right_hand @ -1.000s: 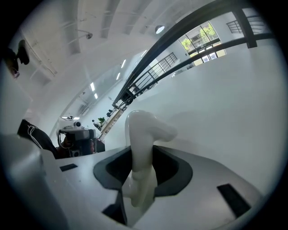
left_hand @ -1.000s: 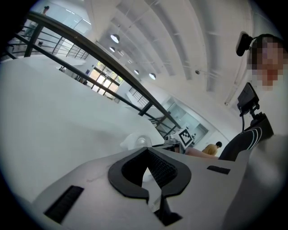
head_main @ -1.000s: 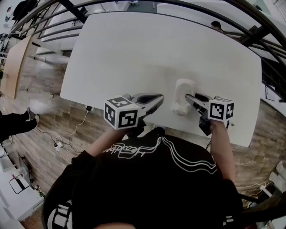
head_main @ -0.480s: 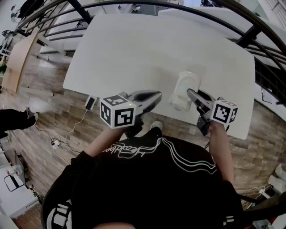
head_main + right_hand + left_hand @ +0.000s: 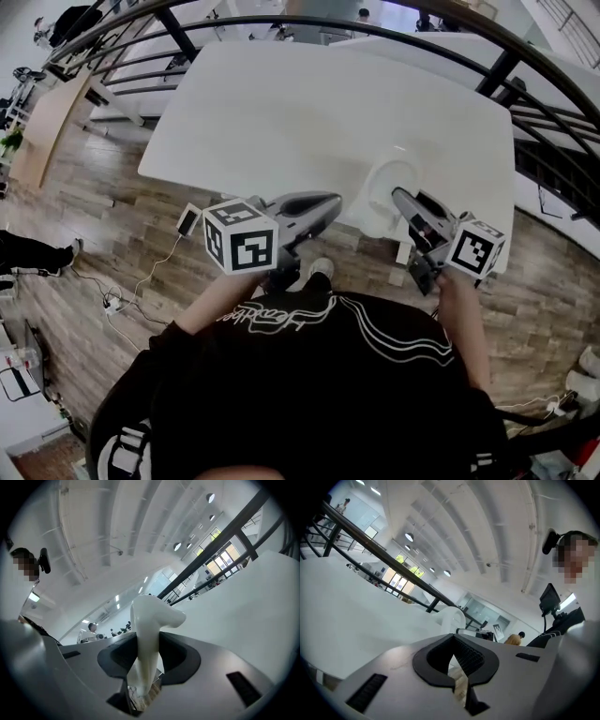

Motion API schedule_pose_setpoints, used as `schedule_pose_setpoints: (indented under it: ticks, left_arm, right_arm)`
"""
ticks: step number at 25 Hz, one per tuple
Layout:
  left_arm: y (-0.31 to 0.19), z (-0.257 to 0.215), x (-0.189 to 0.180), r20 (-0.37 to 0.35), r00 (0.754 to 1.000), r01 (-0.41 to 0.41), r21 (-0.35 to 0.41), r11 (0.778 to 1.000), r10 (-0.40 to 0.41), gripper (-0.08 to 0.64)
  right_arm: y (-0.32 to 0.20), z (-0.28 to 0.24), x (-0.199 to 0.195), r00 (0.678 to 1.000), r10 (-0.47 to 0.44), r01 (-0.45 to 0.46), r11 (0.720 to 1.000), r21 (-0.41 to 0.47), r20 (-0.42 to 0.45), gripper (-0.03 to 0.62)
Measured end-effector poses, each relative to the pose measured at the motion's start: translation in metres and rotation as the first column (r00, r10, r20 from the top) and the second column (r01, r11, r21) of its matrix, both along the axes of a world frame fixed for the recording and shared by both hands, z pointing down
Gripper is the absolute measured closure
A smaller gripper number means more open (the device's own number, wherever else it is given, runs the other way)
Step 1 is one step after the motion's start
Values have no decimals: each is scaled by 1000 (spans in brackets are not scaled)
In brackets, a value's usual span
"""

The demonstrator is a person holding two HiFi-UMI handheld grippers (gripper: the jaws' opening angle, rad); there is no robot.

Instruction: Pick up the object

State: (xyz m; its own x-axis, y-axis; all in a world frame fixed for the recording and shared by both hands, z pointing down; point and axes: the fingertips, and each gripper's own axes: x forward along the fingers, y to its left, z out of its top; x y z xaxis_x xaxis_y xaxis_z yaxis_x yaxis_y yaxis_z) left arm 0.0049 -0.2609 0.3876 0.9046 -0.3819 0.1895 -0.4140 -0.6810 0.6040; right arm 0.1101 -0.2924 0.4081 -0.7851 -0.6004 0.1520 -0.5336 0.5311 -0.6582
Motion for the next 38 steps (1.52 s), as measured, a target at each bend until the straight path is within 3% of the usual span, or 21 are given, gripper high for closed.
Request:
schedule_pose_setpoints:
  ticks: [4,7,14,26,38]
  left_arm:
    - [8,-28,-8,-36,999,13,13,1000,-13,552]
    - [50,-31,10,-56,998,13,30,999,-11,552]
    - [135,-50,42,-68,998,-3,112,994,10,552]
    - [218,-53,43,-64,998,8,177,984,3,552]
    - [240,-63,45,-49,999,5,172,985,3,552]
  right_arm:
    - [13,-25,-8,999,-6,7,1000,24,-34,465]
    - [59,-29,8,1000,-8,10,999,47,-28,465]
    - [152,-46,34,999,-22,24,994,110,-27,465]
    - [243,-43,30,998,-45,51,985,163,-37,465]
    - [264,-49,27,998,-58,61,986,156,-23,465]
